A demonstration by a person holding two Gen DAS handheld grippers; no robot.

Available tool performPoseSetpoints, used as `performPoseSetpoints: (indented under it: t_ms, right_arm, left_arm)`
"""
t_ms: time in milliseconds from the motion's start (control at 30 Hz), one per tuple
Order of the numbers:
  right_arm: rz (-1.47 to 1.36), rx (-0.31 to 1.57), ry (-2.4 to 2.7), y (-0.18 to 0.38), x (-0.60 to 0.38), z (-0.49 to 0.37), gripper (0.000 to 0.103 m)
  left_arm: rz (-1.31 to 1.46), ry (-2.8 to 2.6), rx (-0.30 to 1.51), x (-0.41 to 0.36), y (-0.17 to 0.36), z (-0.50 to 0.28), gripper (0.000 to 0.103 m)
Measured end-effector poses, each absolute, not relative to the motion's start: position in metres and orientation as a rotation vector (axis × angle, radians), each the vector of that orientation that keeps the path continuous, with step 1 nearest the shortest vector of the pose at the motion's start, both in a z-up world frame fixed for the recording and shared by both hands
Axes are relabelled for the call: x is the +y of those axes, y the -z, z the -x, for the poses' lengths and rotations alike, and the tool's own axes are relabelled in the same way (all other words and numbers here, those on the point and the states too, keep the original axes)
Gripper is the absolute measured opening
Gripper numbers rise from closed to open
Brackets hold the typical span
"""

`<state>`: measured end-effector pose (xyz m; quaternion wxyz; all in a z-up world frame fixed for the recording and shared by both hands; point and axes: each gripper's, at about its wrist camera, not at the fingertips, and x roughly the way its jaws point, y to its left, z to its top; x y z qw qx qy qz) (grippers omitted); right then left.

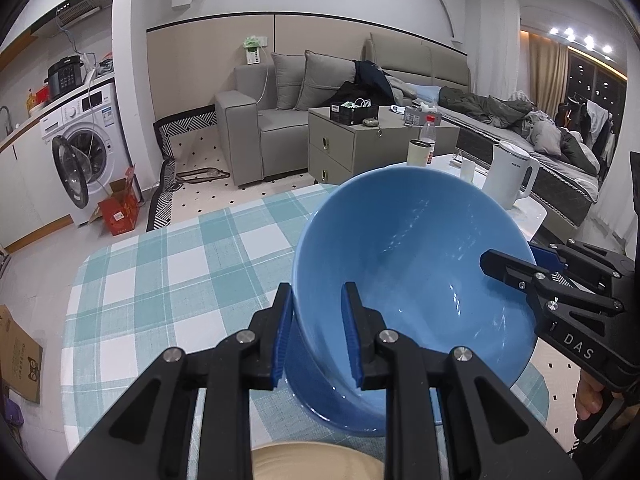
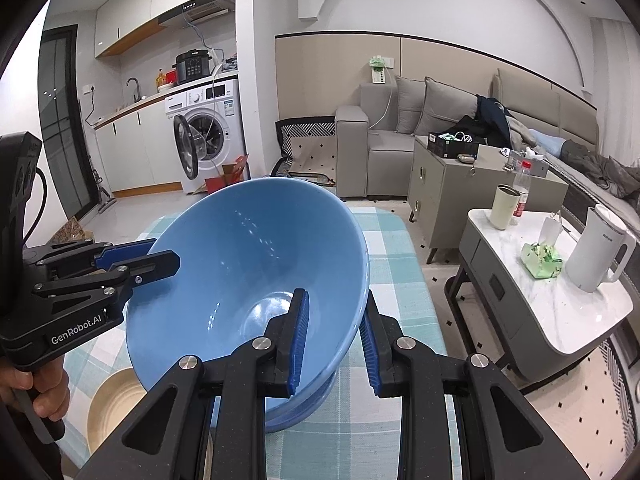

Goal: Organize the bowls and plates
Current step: 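Lower the light blue bowl into the dark blue bowl with both grippers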

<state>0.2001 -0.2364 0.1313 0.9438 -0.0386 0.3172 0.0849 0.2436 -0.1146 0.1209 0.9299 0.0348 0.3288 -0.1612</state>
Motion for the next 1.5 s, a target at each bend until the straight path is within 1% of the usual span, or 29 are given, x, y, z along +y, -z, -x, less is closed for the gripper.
performPoseSetpoints:
  t_ms: [600, 1500]
  right_arm:
    - [0.066, 0.742, -0.209, -0.092, -0.222, -0.217, 0.025]
    - [0.111, 0.823, -0.189, -0.060, -0.216, -0.232, 0.025]
  left_arm:
    - [-0.075, 0.299, 0.738, -0.105, -0.091, -0.246, 0.023]
    - [-0.095, 0.290, 0.818, -0.106, -0.058, -0.259, 0.023]
